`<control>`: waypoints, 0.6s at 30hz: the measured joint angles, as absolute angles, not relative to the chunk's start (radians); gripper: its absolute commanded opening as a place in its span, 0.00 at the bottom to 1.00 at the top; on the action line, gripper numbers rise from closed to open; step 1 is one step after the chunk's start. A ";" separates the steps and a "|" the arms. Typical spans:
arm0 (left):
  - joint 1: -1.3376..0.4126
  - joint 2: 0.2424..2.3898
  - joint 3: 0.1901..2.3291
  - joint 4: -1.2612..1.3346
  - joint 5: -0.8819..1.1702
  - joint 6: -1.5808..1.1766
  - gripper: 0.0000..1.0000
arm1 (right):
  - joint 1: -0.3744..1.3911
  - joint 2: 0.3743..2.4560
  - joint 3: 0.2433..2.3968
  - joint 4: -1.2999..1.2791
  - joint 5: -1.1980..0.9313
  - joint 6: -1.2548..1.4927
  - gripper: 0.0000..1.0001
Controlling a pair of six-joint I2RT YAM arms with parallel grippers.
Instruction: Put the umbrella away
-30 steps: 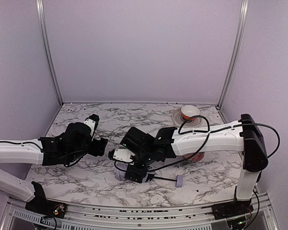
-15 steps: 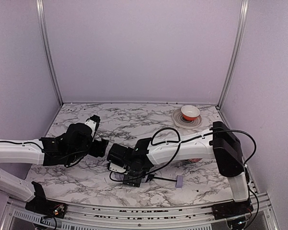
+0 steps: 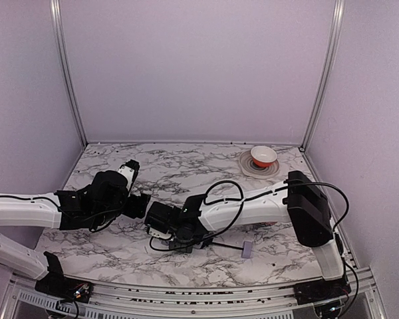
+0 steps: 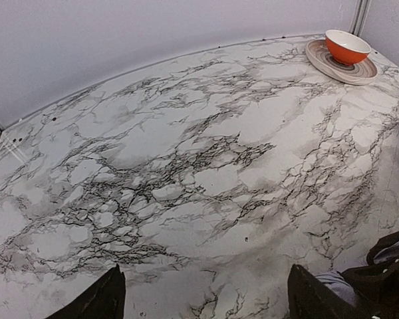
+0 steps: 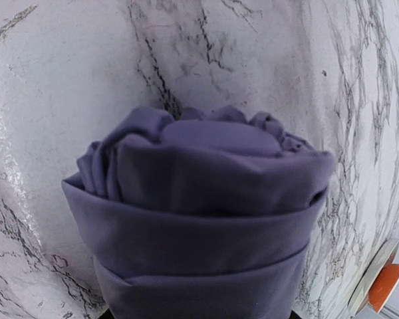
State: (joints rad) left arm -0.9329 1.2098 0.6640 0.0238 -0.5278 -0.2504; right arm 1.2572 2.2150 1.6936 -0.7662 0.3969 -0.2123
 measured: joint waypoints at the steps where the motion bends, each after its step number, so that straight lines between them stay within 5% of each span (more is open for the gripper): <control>1: -0.933 1.210 0.664 0.023 -0.530 -0.247 0.85 | 1.256 2.215 1.694 -0.765 0.400 -0.212 0.28; 10: -0.868 1.108 0.649 -0.020 -0.648 -0.242 0.89 | 1.146 1.993 1.560 -0.607 0.311 -0.231 0.21; 18: -0.793 1.029 0.600 -0.020 -0.672 -0.266 0.89 | 0.890 1.522 1.292 0.058 -0.096 -0.193 0.16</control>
